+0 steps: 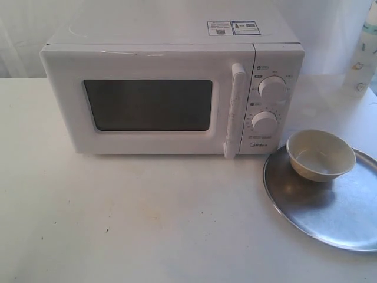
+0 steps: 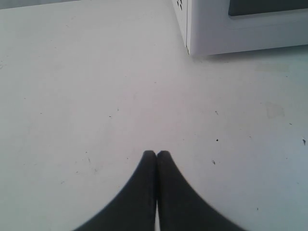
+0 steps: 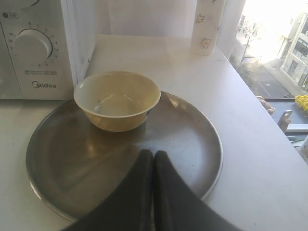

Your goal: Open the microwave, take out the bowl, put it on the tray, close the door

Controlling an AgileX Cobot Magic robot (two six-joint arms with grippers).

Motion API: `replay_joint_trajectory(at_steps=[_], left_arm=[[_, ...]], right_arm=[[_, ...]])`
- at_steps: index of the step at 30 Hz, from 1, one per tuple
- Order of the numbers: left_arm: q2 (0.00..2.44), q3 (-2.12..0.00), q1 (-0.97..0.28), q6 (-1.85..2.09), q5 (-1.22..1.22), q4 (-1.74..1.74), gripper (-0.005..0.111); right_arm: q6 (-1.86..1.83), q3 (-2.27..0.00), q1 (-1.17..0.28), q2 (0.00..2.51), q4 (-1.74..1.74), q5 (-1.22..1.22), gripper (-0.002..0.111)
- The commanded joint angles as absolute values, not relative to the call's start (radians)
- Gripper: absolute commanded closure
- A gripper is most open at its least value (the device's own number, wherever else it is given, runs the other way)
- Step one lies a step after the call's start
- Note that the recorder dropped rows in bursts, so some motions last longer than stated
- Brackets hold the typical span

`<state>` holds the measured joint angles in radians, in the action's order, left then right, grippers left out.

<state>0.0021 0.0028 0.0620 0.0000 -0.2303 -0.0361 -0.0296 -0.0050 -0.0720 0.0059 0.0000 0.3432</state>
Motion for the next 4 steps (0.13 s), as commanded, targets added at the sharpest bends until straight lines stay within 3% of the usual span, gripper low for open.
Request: replay_joint_trajectory(at_steps=[1,4], left_arm=[[0.0,0.0,0.057,0.0,-0.233,-0.045,0.107],[0.0,0.0,0.057,0.0,-0.233,-0.045,0.107]], right_arm=[[-0.029,0.0,-0.067,0.0,0.0,0.338,0.108],[-0.029,0.0,-0.067,0.0,0.0,0.338,0.108]])
